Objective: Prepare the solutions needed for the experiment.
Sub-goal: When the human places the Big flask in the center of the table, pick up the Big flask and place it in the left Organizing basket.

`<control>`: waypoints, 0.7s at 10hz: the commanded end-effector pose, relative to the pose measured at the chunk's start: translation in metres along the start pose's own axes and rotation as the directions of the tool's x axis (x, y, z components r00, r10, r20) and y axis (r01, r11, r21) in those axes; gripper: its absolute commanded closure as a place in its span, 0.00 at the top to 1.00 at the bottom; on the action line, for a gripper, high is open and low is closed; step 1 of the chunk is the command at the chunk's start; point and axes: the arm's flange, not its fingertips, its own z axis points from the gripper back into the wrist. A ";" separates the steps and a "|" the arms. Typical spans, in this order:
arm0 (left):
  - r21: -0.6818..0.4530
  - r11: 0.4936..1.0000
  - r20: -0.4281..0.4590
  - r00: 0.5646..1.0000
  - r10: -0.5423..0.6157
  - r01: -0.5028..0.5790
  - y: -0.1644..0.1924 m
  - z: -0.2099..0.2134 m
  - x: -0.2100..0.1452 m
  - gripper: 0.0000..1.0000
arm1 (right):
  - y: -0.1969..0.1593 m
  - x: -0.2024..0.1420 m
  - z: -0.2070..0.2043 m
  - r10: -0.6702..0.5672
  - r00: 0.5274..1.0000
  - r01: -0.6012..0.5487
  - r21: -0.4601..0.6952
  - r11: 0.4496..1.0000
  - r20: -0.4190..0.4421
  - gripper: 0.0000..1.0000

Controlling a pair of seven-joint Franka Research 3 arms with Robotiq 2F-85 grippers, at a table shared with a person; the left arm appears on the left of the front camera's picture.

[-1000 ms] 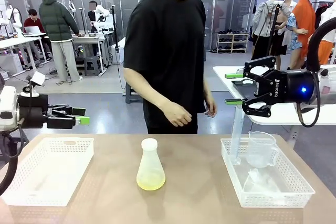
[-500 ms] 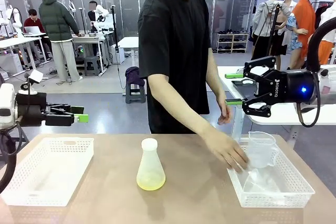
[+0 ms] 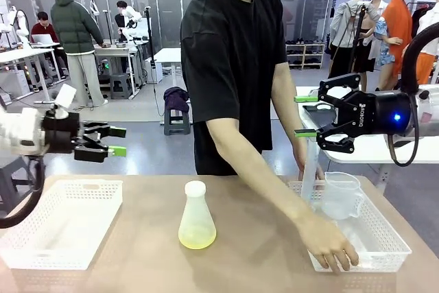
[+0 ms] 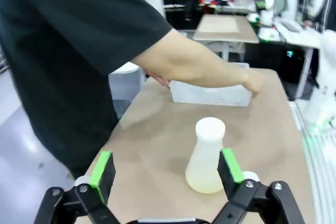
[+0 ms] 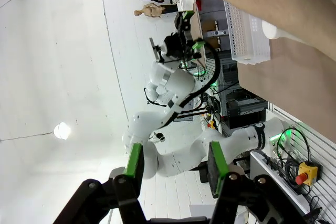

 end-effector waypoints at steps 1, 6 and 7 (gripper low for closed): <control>-0.154 0.988 -0.008 0.999 -0.034 0.032 0.027 -0.030 -0.020 1.00 | 0.001 0.000 0.000 0.001 1.000 -0.001 0.007 1.000 -0.001 0.63; -0.143 0.990 -0.014 1.000 -0.022 0.020 0.020 -0.038 -0.027 1.00 | 0.001 0.000 0.000 0.001 1.000 -0.001 0.007 1.000 -0.001 0.63; -0.143 0.990 -0.014 1.000 -0.022 0.020 0.020 -0.038 -0.027 1.00 | 0.001 0.000 0.000 0.001 1.000 -0.001 0.007 1.000 -0.001 0.63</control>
